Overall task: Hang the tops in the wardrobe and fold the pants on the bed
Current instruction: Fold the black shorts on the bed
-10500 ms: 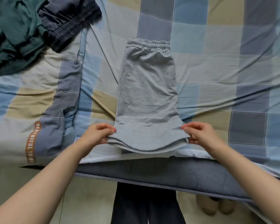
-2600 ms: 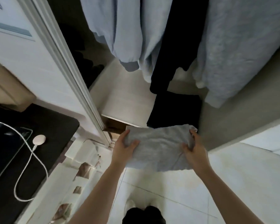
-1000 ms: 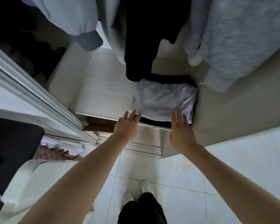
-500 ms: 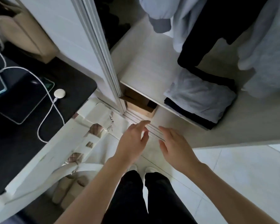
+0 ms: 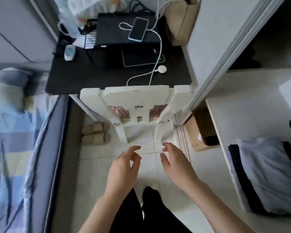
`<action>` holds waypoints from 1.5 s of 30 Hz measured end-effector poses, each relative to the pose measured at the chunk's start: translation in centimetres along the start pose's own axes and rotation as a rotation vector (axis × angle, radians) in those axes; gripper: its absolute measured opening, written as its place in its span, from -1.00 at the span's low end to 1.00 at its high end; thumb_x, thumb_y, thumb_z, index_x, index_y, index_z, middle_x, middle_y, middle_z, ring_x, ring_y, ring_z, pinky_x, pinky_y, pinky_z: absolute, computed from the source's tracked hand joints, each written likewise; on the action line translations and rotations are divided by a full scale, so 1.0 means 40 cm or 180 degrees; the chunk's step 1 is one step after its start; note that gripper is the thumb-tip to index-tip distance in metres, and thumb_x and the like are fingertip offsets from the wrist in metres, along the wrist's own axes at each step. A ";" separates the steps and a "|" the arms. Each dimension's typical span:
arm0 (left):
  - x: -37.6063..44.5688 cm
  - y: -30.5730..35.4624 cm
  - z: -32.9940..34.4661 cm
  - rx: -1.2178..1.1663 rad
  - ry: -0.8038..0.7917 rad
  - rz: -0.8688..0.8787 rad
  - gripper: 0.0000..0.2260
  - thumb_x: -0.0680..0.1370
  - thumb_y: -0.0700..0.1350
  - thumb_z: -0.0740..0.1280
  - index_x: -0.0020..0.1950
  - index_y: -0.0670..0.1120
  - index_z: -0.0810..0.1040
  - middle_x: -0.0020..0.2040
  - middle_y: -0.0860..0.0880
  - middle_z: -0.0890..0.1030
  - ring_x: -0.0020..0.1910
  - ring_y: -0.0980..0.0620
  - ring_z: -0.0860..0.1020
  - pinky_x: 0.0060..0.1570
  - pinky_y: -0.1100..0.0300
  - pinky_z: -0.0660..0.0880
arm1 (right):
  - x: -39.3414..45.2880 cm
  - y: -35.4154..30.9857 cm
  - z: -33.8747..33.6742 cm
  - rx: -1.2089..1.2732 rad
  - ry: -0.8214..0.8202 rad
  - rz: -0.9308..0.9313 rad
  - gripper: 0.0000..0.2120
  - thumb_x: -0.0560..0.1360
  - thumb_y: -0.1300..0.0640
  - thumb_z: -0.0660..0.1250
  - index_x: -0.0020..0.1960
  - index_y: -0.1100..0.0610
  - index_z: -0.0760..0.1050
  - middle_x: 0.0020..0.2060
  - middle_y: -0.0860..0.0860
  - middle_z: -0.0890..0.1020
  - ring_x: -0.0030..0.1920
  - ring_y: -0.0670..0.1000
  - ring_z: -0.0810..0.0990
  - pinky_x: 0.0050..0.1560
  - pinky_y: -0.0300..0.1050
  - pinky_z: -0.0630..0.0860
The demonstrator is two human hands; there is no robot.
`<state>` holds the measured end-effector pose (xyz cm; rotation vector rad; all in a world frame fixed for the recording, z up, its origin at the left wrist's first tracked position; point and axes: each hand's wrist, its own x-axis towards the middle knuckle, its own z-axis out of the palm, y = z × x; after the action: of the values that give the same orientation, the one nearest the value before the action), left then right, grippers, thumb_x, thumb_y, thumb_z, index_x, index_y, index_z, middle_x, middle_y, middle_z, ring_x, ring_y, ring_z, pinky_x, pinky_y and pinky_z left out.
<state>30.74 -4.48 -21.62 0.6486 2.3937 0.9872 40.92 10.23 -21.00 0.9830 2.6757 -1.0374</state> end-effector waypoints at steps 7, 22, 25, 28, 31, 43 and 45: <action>-0.185 -0.181 -0.150 -0.0504 0.1383 -0.1000 -0.78 0.59 -0.14 0.26 0.18 0.09 0.55 -0.18 0.17 0.63 -0.12 0.21 0.57 -0.12 0.34 0.45 | 0.035 -0.231 0.136 -0.0432 -0.0823 -0.1168 -0.62 0.64 0.07 0.09 0.44 0.07 0.25 0.28 -0.02 0.47 0.28 -0.03 0.40 0.23 -0.17 0.36; -0.980 -0.682 -0.377 -0.1430 0.3355 -0.2773 -0.79 0.58 -0.18 0.29 0.05 0.15 0.55 -0.26 0.06 0.64 -0.28 0.12 0.56 -0.21 0.06 0.52 | -0.414 -0.757 0.728 -0.1089 -0.2033 -0.2970 -0.65 0.59 0.12 0.19 0.37 0.13 0.35 0.12 -0.01 0.53 0.17 0.04 0.47 0.20 -0.08 0.37; -1.143 -0.805 -0.432 -0.1438 0.3501 -0.2980 -0.79 0.59 -0.18 0.29 0.06 0.16 0.53 -0.25 0.11 0.65 -0.26 0.18 0.57 -0.22 0.19 0.49 | -0.538 -0.846 0.868 -0.1193 -0.2175 -0.3128 -0.66 0.58 0.14 0.21 0.35 0.13 0.37 0.11 0.00 0.54 0.17 0.05 0.49 0.18 -0.13 0.35; -1.256 -0.914 -0.489 -0.1480 0.3523 -0.3154 -0.80 0.58 -0.16 0.31 0.10 0.13 0.53 -0.23 0.13 0.65 -0.20 0.21 0.57 -0.17 0.25 0.49 | -0.630 -0.920 0.977 -0.1287 -0.2371 -0.3221 -0.65 0.60 0.10 0.19 0.38 0.10 0.34 0.15 -0.02 0.53 0.20 -0.01 0.47 0.17 -0.17 0.35; -1.339 -1.025 -0.544 -0.1742 0.3636 -0.3288 -0.79 0.57 -0.17 0.31 0.12 0.10 0.54 -0.22 0.10 0.66 -0.17 0.19 0.59 -0.13 0.18 0.52 | -0.702 -1.000 1.090 -0.1306 -0.2538 -0.3355 -0.64 0.60 0.08 0.19 0.38 0.09 0.33 0.14 -0.05 0.52 0.20 -0.03 0.47 0.18 -0.18 0.37; -1.465 -1.430 -0.731 -0.2032 0.3613 -0.3944 -0.82 0.58 -0.16 0.25 0.13 0.06 0.52 -0.10 0.02 0.59 -0.10 0.03 0.56 -0.15 0.13 0.47 | -0.811 -1.371 1.548 -0.1507 -0.3317 -0.3394 -0.68 0.61 0.04 0.17 0.34 0.09 0.36 0.12 -0.02 0.56 0.16 0.00 0.51 0.11 -0.13 0.43; -1.485 -1.507 -0.756 -0.1974 0.3613 -0.4154 -0.82 0.59 -0.16 0.24 0.14 0.02 0.53 -0.07 0.03 0.57 -0.07 0.00 0.54 -0.18 0.12 0.43 | -0.823 -1.428 1.641 -0.1541 -0.3443 -0.3275 -0.70 0.61 0.05 0.18 0.31 0.11 0.39 0.06 -0.01 0.57 0.10 0.01 0.54 0.03 -0.14 0.44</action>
<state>44.86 -92.54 -32.84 -1.8713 2.1663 1.3873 23.84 -80.95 -28.18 -0.9122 2.0977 -0.5933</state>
